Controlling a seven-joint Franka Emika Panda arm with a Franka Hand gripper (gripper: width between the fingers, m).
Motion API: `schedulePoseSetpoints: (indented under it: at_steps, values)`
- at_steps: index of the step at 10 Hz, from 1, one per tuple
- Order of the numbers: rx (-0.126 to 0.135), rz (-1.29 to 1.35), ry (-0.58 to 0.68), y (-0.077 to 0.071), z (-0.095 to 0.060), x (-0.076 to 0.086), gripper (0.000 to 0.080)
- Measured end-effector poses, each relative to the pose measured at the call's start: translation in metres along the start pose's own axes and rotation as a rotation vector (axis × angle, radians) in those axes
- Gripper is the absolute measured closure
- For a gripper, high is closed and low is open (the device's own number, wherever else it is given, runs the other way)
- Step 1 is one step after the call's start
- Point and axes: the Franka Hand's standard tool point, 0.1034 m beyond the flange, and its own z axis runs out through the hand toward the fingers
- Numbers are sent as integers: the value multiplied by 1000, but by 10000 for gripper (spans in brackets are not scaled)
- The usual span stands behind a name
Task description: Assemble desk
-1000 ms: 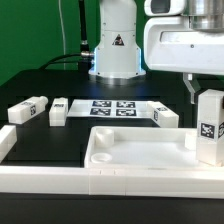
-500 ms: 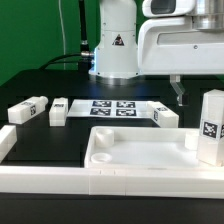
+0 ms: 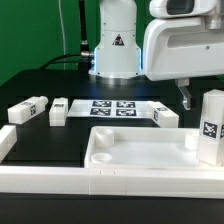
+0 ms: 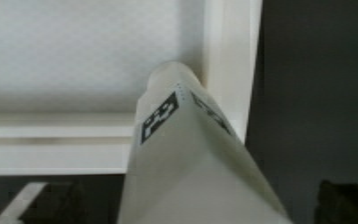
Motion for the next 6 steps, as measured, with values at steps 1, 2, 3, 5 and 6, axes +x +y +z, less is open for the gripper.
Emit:
schedulePoseSetpoints:
  at_steps: [1, 2, 3, 5, 6]
  values:
    - [-2, -72, 0, 0, 0, 0, 151]
    - [-3, -127, 0, 0, 0, 0, 151]
    - [-7, -221, -1, 0, 0, 0, 151]
    - [-16, -340, 3, 1, 0, 1, 151]
    - [-15, -351, 2, 1, 0, 1, 151]
